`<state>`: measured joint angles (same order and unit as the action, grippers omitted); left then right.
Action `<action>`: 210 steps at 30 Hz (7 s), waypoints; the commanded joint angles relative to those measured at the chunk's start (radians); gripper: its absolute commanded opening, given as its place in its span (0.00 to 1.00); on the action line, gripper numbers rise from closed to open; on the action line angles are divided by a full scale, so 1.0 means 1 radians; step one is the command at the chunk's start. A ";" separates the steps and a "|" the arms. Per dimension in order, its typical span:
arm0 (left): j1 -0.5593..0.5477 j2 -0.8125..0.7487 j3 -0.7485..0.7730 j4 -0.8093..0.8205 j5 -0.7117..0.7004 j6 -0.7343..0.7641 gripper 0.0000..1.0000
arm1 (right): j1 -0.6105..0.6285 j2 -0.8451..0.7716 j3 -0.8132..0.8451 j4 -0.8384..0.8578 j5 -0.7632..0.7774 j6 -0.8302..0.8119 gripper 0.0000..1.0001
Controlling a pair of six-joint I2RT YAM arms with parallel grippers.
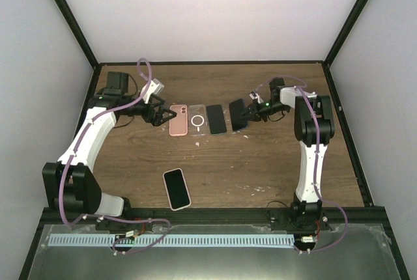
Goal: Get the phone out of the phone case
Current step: Place the phone at the center of the board, then pick up the phone at the center of the board.
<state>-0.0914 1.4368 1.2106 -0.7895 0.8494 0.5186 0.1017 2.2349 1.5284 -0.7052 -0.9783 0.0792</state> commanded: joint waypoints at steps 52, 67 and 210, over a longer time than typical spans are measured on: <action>-0.628 -0.050 -0.437 -0.133 -0.551 1.436 1.00 | -0.005 -0.325 -0.193 0.016 0.308 -0.131 1.00; -0.674 0.087 -0.420 -0.160 -0.684 1.577 1.00 | -0.024 -0.344 -0.163 -0.009 0.270 -0.164 1.00; -0.331 0.195 0.264 0.300 0.344 -0.425 0.00 | 0.183 -0.510 0.124 0.013 -0.384 -0.234 0.15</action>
<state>-0.4286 1.6352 1.4376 -0.4950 1.1511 0.0437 0.2787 1.7245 1.6104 -0.5694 -1.3666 -0.0456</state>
